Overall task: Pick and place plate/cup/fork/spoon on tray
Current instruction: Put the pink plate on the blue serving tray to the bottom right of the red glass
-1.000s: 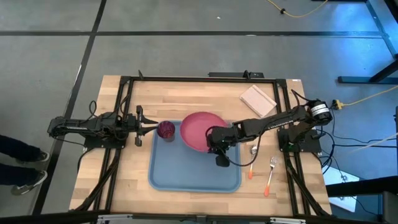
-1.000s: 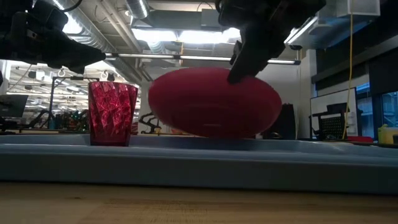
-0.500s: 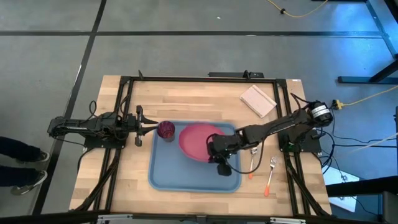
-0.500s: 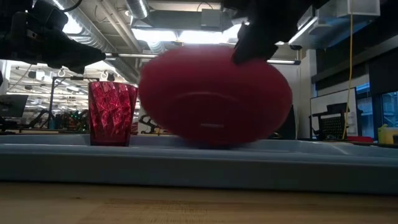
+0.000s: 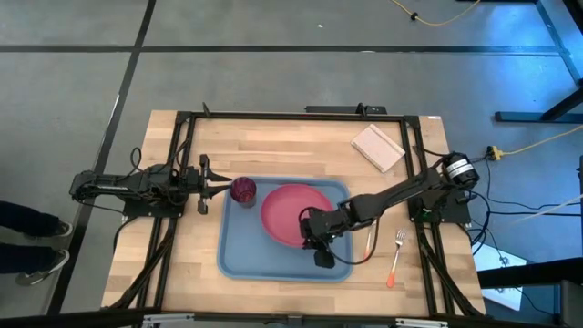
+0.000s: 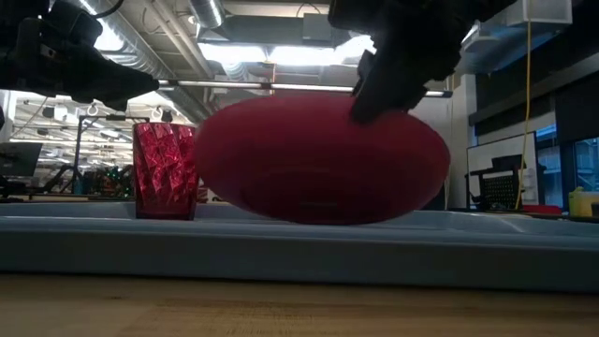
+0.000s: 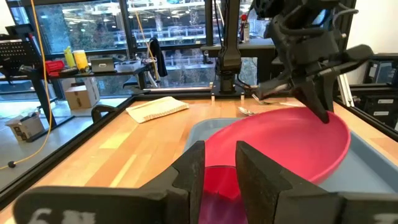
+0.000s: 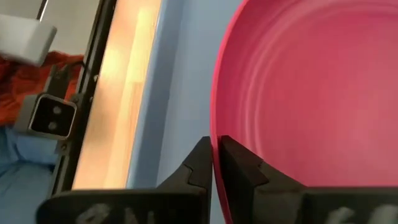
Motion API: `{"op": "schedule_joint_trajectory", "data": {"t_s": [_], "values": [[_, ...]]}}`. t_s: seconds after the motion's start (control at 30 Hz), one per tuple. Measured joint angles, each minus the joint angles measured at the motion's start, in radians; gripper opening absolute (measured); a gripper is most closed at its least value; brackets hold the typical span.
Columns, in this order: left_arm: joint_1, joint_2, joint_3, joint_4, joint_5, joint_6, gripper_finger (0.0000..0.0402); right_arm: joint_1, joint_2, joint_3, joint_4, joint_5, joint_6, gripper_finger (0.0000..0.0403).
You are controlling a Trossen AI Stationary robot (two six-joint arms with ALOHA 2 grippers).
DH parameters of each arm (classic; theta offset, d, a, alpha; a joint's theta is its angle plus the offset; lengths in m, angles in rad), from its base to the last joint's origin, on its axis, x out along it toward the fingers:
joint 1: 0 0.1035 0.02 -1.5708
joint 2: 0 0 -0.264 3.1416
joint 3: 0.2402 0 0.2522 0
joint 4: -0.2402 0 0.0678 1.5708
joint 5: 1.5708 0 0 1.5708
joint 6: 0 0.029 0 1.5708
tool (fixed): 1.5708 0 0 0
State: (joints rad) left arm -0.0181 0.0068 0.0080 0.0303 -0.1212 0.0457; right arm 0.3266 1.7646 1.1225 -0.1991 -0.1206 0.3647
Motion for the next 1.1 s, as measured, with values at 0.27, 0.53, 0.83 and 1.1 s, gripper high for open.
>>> {"op": "schedule_joint_trajectory", "data": {"t_s": [0.27,0.53,0.83,1.1], "values": [[0.000,0.000,0.000,0.001,0.000,0.000,0.0082,0.005,0.028,0.000,0.045,0.121,0.083,0.0029],[0.000,0.000,0.000,0.001,0.000,0.000,0.0082,0.026,0.036,0.000,0.097,0.113,0.118,0.0029],[0.000,0.000,0.000,0.003,-0.002,0.000,0.0082,0.050,0.096,0.000,0.217,0.044,0.077,0.0040],[0.000,0.000,0.000,0.005,-0.008,0.000,0.0082,0.050,0.103,-0.001,0.220,0.043,0.106,0.0069]]}}
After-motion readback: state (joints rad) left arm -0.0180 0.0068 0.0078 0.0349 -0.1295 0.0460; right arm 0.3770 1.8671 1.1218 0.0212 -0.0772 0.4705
